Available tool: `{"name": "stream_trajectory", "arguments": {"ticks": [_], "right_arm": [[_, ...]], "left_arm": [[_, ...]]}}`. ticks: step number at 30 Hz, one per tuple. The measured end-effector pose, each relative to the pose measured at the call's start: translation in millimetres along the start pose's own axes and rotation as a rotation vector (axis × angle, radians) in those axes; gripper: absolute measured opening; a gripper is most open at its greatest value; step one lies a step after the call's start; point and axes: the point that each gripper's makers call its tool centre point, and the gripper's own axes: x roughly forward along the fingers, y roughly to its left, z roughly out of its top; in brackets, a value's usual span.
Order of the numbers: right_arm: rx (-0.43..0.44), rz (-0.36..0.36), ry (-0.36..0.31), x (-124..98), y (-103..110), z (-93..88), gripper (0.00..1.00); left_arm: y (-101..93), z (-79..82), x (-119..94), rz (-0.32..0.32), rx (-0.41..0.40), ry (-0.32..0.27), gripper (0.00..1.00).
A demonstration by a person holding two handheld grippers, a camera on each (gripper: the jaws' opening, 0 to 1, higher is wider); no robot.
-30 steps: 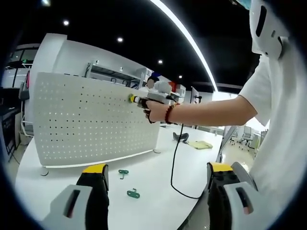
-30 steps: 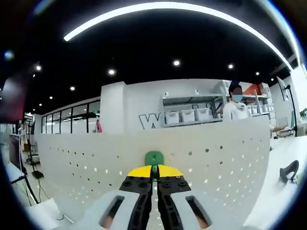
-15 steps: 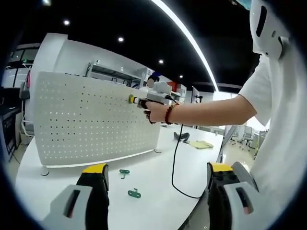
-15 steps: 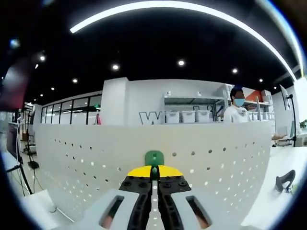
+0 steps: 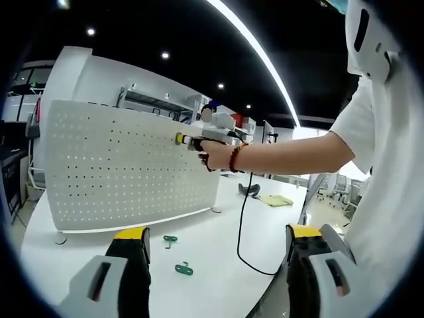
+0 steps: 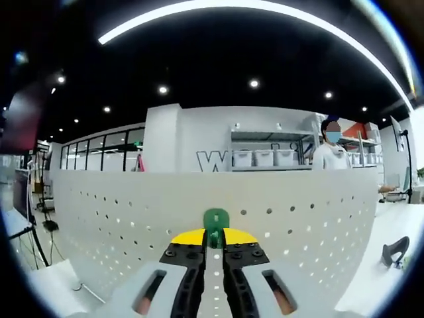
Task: Insert the hook assembly into the mounting plate slot until the hook locks in place.
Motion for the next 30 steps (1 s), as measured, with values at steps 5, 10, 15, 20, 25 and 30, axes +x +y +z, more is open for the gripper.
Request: {"name": "stream_trajectory", "arguments": {"ticks": [5, 10, 15, 20, 25, 30], "right_arm": [[0.009, 0.014, 0.032, -8.3, 2.6, -6.4, 0.11], [0.013, 0.035, 0.042, -19.5, 7.7, -11.2, 0.12], [0.020, 0.047, 0.060, -30.1, 11.3, -18.5, 0.12], [0.014, 0.068, 0.086, -41.6, 18.7, -27.6, 0.12], [0.028, 0.092, 0.112, -54.0, 25.7, -38.9, 0.12], [0.038, 0.127, 0.118, -66.0, 36.1, -44.7, 0.11]], "left_arm": [[-1.1, 2.3, -0.6, -0.003, 0.004, -0.008, 0.86], [-2.6, 2.1, -2.4, -0.006, 0.010, -0.007, 0.86], [-2.6, 3.2, -4.7, -0.009, 0.017, -0.007, 0.86], [3.0, 5.4, -7.6, 0.000, 0.021, -0.013, 0.86], [7.3, 3.9, -10.0, 0.015, 0.018, -0.012, 0.85], [11.4, -0.4, -9.2, 0.035, 0.007, -0.008, 0.83]]}}
